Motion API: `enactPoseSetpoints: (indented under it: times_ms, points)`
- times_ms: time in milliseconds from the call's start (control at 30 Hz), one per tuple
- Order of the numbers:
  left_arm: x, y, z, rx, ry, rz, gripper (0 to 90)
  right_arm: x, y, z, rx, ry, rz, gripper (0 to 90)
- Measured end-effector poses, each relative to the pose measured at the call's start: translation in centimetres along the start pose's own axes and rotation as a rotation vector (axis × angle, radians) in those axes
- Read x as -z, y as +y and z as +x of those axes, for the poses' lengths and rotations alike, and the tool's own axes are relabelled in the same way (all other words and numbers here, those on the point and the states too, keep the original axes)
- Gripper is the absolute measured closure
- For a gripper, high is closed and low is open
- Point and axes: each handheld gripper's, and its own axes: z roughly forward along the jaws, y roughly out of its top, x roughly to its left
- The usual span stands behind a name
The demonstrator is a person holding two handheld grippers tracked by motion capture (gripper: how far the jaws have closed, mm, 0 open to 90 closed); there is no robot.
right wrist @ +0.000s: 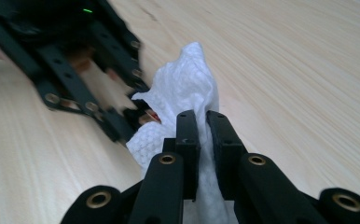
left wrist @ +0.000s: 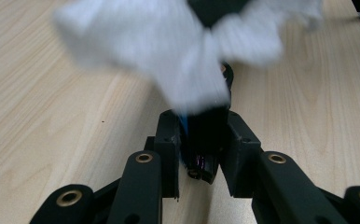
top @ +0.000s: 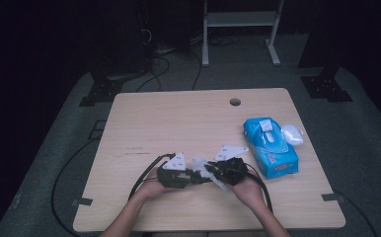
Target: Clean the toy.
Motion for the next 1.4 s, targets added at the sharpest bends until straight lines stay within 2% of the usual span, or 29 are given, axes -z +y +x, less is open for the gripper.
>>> enactPoseSetpoints:
  times_ms: [67, 100, 200, 300, 367, 467, 500, 600, 700, 767, 833, 900, 1000, 1067, 1133, 1200, 1300, 1400]
  points:
    - [-0.1, 0.0, 0.0, 0.002, 0.000, -0.001, 70.4, 0.3, -0.4, -0.4, -0.039, 0.002, -0.013, 83.3]
    - [-0.1, 0.0, 0.0, 0.002, 0.000, -0.001, 70.4, 0.2, -0.4, -0.3, -0.038, 0.002, -0.014, 83.3]
    - [-0.1, 0.1, -0.1, 0.002, 0.001, 0.000, 70.4, -0.5, 0.2, 0.8, -0.024, 0.043, -0.025, 83.3]
    - [0.0, 0.0, -0.1, 0.003, 0.001, 0.001, 70.5, -1.2, 0.9, 1.8, 0.018, 0.066, -0.017, 83.3]
    - [0.0, -0.1, 0.0, 0.007, -0.001, -0.004, 70.5, -1.1, 0.8, 1.6, 0.019, 0.066, -0.016, 83.2]
    - [0.0, 0.0, 0.0, 0.003, -0.001, -0.001, 70.5, -0.1, 0.0, 0.3, 0.003, 0.020, -0.009, 83.2]
    - [0.0, 0.0, 0.0, 0.005, -0.001, -0.002, 70.5, 0.4, -0.4, -0.3, -0.007, -0.005, -0.005, 83.3]
    - [-0.1, 0.0, 0.0, 0.005, -0.001, -0.001, 70.5, 1.6, -1.4, -1.6, -0.049, -0.042, -0.009, 83.3]
    - [-0.1, 0.1, -0.1, 0.005, 0.000, 0.002, 70.4, 1.6, -1.3, -1.2, -0.024, -0.057, -0.003, 83.2]
    - [0.0, 0.1, -0.1, 0.004, 0.000, 0.003, 70.4, 1.3, -1.1, -0.6, -0.012, -0.033, -0.003, 83.2]
    - [0.0, 0.0, 0.0, 0.007, 0.003, 0.002, 70.4, 1.2, -1.0, -0.5, 0.004, -0.033, -0.003, 83.2]
    - [0.0, 0.0, 0.0, 0.008, 0.004, 0.000, 70.3, 1.5, -1.3, -1.0, -0.006, -0.035, -0.003, 83.2]
    - [0.0, 0.0, 0.1, 0.006, 0.004, 0.006, 70.5, 2.2, -1.8, -2.0, -0.019, -0.088, 0.001, 83.2]
    - [0.0, 0.1, 0.0, 0.004, 0.007, 0.006, 70.5, 2.4, -2.0, -2.3, -0.043, -0.097, -0.001, 83.3]
    - [0.0, 0.0, 0.1, 0.009, 0.007, 0.005, 70.5, 2.2, -1.7, -1.9, -0.039, -0.094, -0.007, 83.2]
    - [0.1, 0.0, 0.1, 0.011, 0.007, 0.006, 70.5, 1.7, -1.3, -1.3, -0.037, -0.049, -0.016, 83.2]
    - [0.3, -0.1, 0.1, 0.006, 0.014, 0.009, 70.5, 1.1, -0.9, -0.5, 0.000, -0.027, -0.014, 83.2]
    - [0.4, -0.2, 0.2, 0.009, 0.019, 0.009, 70.5, 1.5, -1.3, -1.2, -0.019, -0.039, -0.015, 83.2]
